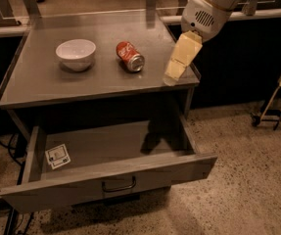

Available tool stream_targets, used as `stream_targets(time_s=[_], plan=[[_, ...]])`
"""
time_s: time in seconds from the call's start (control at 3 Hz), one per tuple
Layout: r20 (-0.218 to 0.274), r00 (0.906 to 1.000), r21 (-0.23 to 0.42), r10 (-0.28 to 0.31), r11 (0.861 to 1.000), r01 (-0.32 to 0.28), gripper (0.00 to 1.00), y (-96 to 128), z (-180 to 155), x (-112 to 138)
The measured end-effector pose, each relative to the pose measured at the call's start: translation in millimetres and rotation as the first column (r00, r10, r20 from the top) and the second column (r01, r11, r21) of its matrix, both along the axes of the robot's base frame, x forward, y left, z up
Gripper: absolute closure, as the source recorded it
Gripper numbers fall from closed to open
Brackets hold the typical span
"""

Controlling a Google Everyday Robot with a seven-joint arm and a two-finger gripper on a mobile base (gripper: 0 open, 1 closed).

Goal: Place coke can into top drawer

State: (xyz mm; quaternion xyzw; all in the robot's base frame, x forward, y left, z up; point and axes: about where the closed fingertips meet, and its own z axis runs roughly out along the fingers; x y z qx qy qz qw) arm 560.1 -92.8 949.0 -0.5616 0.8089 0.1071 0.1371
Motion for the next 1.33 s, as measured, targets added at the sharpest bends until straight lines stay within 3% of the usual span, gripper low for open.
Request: stream_targets(time_s=[0.33, 0.67, 1.0, 1.33], plan=[[-0.042, 0.9980, 0.051, -0.047, 0.998, 0.049, 0.00, 18, 9, 28], [-0.003, 0.9966, 0.103, -0.082, 0.991, 0.082, 0.00, 38, 36, 58], [0.045, 0.9945, 0.135, -0.095, 0.987, 0.088, 0.00, 43, 47, 70], [0.045, 0.9945, 0.135, -0.095, 0.987, 0.088, 0.00, 43, 47, 70]])
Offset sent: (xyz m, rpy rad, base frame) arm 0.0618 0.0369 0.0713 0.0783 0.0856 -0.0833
